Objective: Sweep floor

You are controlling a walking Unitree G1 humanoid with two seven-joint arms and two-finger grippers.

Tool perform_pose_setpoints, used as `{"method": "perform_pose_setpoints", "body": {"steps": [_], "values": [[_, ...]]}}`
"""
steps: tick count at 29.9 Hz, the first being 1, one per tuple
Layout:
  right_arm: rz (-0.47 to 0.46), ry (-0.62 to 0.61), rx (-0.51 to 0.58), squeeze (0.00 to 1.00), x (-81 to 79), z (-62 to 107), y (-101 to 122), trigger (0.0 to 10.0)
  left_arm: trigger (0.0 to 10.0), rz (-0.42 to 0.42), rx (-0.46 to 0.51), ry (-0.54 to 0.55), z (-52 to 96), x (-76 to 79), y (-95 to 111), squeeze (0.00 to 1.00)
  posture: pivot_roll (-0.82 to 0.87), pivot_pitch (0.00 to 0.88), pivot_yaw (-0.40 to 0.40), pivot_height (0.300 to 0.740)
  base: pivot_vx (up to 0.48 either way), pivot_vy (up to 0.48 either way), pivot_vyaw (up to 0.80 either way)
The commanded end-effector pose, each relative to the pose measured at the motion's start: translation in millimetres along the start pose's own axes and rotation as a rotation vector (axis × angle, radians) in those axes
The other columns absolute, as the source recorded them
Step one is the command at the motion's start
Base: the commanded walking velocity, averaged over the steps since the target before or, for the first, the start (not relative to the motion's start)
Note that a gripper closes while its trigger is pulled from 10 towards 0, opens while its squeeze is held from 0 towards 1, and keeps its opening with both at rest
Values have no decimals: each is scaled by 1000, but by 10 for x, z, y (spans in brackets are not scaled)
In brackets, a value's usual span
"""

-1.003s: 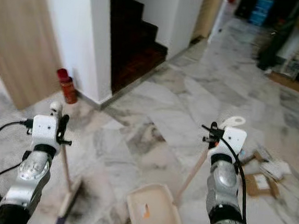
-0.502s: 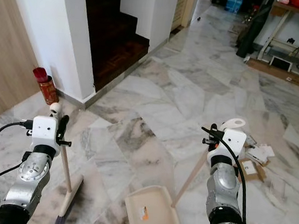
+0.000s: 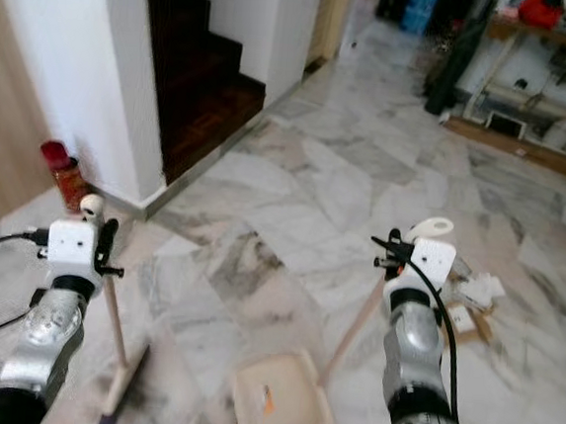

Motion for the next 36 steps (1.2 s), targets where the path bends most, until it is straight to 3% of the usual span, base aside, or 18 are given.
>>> {"method": "perform_pose_setpoints", "body": {"steps": [1, 36], "values": [[8, 11, 40, 0, -23, -55, 120, 10000, 10000, -2, 38, 22, -31, -78, 77, 0, -37, 0, -28, 740, 0, 0, -800], [-14, 24, 65, 0, -137, -138, 203, 10000, 10000, 9, 48, 31, -97, -59, 130, 0, -42, 0, -33, 740, 0, 0, -752]]}}
Point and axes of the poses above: a point about 5 cm out from each wrist's last joint towards the gripper, its own z axis pointing back from the gripper into the wrist, its own y axis along the axis of the wrist's last joint, x = y × z, the point moved 2 cm from there along -z, pointing out of the wrist towards the gripper, and after that the axes turned 10 degrees about -z, right-handed, at the moved point
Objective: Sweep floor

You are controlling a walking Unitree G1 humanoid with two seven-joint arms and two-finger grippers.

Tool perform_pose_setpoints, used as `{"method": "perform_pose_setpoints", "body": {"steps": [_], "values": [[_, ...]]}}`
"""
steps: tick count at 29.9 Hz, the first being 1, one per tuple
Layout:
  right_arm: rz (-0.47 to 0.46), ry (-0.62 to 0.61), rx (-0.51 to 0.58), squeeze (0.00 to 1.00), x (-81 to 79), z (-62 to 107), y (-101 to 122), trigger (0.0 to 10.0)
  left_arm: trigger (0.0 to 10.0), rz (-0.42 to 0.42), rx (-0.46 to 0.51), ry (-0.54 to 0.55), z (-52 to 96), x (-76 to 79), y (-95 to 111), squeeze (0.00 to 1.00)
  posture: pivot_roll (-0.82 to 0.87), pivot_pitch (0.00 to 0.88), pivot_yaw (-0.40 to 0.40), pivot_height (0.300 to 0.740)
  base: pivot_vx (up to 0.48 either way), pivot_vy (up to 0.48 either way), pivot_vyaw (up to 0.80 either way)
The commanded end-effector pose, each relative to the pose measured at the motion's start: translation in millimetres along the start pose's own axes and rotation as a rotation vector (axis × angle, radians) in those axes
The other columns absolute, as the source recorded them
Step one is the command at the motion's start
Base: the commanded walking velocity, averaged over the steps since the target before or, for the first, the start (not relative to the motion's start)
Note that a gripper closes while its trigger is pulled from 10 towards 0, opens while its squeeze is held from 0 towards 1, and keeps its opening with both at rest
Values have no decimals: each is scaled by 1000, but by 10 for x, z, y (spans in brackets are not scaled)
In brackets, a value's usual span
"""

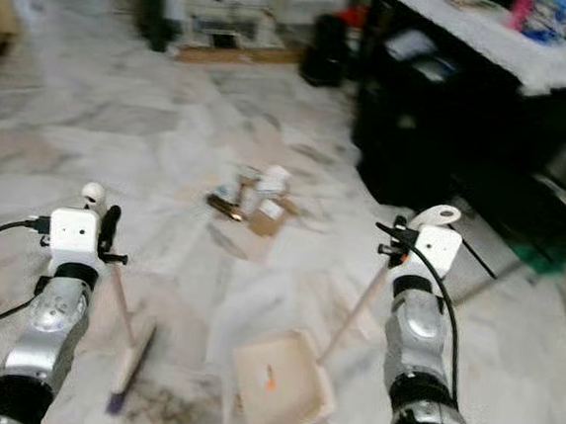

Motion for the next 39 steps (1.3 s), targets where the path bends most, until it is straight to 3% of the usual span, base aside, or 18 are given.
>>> {"method": "perform_pose_setpoints", "body": {"steps": [1, 12, 39], "values": [[7, 24, 51, 0, -64, -61, 132, 10000, 10000, 1, 30, 19, -47, -59, 70, 0, -42, 0, -33, 740, 0, 0, 0], [2, 20, 51, 0, -69, -54, 121, 10000, 10000, 7, 23, 26, -49, -69, 66, 0, -40, 0, -29, 740, 0, 0, 0], [19, 54, 31, 0, -138, -35, 60, 10000, 10000, -1, 26, 24, -57, -111, 56, 0, -38, 0, -16, 740, 337, 0, 0]]}}
Point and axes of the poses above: a point about 5 cm out from each wrist's last joint towards the gripper, its own z axis pointing back from the gripper into the wrist, its own y axis along the axis of the wrist's last joint, x = y × z, the point moved 2 cm from there along -z, pointing out of the wrist towards the gripper, and after that the axes turned 10 degrees about -z, right-handed, at the moved point
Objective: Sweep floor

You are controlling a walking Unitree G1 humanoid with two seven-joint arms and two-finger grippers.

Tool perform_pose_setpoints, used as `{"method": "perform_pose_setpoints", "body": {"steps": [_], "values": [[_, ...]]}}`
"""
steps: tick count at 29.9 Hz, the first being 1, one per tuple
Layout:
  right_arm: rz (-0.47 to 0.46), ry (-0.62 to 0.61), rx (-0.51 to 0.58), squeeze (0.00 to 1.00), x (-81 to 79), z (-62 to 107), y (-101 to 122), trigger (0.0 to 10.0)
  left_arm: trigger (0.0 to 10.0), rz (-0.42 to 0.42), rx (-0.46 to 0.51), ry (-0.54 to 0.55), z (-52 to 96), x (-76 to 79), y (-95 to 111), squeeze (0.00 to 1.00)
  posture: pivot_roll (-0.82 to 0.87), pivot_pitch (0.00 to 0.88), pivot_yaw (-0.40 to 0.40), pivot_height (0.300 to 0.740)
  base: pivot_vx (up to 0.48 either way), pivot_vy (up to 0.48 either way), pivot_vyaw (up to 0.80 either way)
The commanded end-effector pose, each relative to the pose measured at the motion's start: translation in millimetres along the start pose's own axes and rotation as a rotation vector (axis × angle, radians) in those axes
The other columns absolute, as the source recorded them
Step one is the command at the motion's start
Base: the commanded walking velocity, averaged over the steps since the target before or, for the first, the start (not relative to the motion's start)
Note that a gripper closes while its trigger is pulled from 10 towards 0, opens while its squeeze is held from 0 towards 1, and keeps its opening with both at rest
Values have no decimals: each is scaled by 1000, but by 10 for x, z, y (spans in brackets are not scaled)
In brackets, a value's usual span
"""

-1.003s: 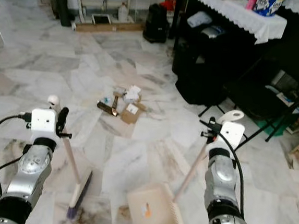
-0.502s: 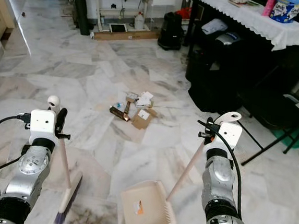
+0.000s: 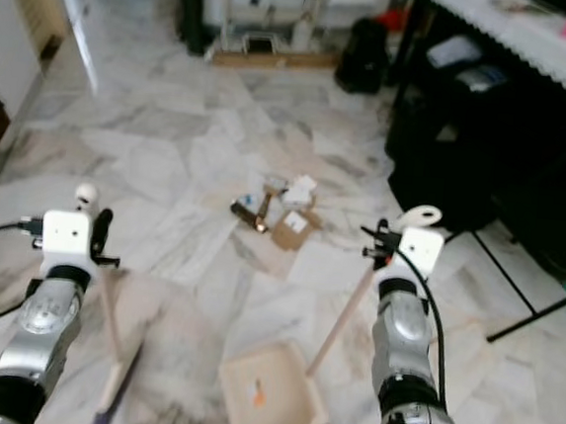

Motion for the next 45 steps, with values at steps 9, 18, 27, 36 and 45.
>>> {"method": "perform_pose_setpoints", "body": {"steps": [9, 18, 27, 36, 45], "values": [[0, 9, 53, 0, -16, -58, 140, 10000, 10000, 13, 57, 6, -60, -9, 132, 0, -37, 0, -19, 740, 363, 0, 0], [-5, 6, 54, 0, -14, -62, 146, 10000, 10000, 16, 49, 17, -48, -26, 110, 0, -38, 0, -25, 740, 361, 0, 0], [-8, 10, 56, 0, -16, -77, 166, 10000, 10000, 67, 16, 44, -34, -9, 61, 0, -43, 0, -33, 740, 444, 0, 0], [24, 23, 58, 0, -28, -82, 178, 10000, 10000, 124, -20, 85, -8, -66, -9, 0, -43, 0, -36, 740, 422, 94, 0], [6, 20, 57, 0, -29, -75, 167, 10000, 10000, 123, -13, 88, -23, -79, 13, 0, -42, 0, -32, 740, 388, 281, 514]]}}
Point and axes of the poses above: a point about 5 cm out from each wrist's last joint towards the gripper, its own z axis pointing back from the gripper into the wrist, its own y axis along the axis of the wrist's last joint, x = y × z, the point moved 2 cm from there along -z, pointing out of the wrist towards the gripper, and after that the axes turned 10 degrees about -z, right-handed, at the moved point
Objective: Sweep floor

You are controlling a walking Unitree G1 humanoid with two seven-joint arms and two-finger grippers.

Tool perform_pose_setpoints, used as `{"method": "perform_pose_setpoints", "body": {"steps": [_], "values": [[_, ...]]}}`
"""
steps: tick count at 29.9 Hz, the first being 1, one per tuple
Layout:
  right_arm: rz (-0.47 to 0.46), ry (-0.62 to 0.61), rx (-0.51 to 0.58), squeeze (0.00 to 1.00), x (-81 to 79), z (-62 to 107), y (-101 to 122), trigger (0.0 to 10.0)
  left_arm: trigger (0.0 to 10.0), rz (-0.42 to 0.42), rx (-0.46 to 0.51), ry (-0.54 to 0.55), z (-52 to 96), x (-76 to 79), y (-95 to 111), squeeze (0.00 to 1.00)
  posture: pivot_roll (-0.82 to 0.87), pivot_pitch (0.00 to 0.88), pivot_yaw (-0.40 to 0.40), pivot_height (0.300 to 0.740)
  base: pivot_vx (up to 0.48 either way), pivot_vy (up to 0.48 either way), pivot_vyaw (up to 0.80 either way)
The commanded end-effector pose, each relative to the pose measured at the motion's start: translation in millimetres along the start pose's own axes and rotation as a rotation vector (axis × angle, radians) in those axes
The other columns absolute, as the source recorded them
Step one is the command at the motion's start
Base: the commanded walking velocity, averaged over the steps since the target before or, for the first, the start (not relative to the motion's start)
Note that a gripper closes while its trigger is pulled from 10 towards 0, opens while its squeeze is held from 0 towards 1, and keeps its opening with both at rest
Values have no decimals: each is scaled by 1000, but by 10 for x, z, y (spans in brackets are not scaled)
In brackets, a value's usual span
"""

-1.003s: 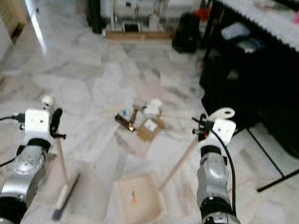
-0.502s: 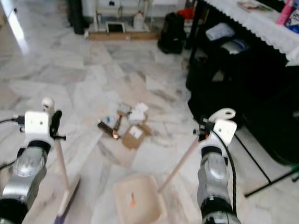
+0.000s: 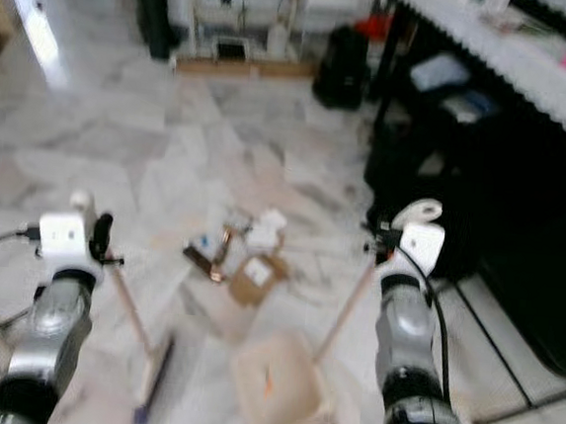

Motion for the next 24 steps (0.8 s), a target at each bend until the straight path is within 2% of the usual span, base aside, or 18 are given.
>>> {"method": "perform_pose_setpoints", "body": {"steps": [1, 4, 8, 11, 18, 24], "values": [[7, -33, 29, 0, 125, 10, 71, 10000, 10000, 19, 34, -7, -22, 57, 88, 0, -42, 0, -32, 740, 394, 274, 0], [17, -29, 31, 0, 122, 11, 74, 10000, 10000, 19, 35, -7, -25, 55, 91, 0, -42, 0, -32, 740, 394, 271, 0], [33, -17, 32, 0, 100, 11, 72, 10000, 10000, 17, 35, -6, -27, 49, 91, 0, -41, 0, -30, 740, 394, 272, 744], [6, -18, 30, 0, 92, 13, 61, 10000, 10000, 15, 35, -6, -30, 45, 95, 0, -40, 0, -30, 740, 394, 274, 735], [-2, -26, 33, 0, 101, 12, 66, 10000, 10000, 13, 39, -7, -34, 44, 104, 0, -38, 0, -29, 740, 398, 267, 0], [-8, -34, 39, 0, 110, 16, 70, 10000, 10000, 8, 40, -11, -33, 45, 105, 0, -36, 0, -27, 740, 450, 0, 0]]}}
Point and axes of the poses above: a point about 5 cm out from each wrist's last joint towards the gripper, its own z axis pointing back from the gripper into the wrist, its own y axis along the axis of the wrist's last joint, x = y × z, the point moved 2 cm from there along -z, pointing out of the wrist towards the gripper, and after that the axes turned 10 degrees about -z, right-handed, at the moved point
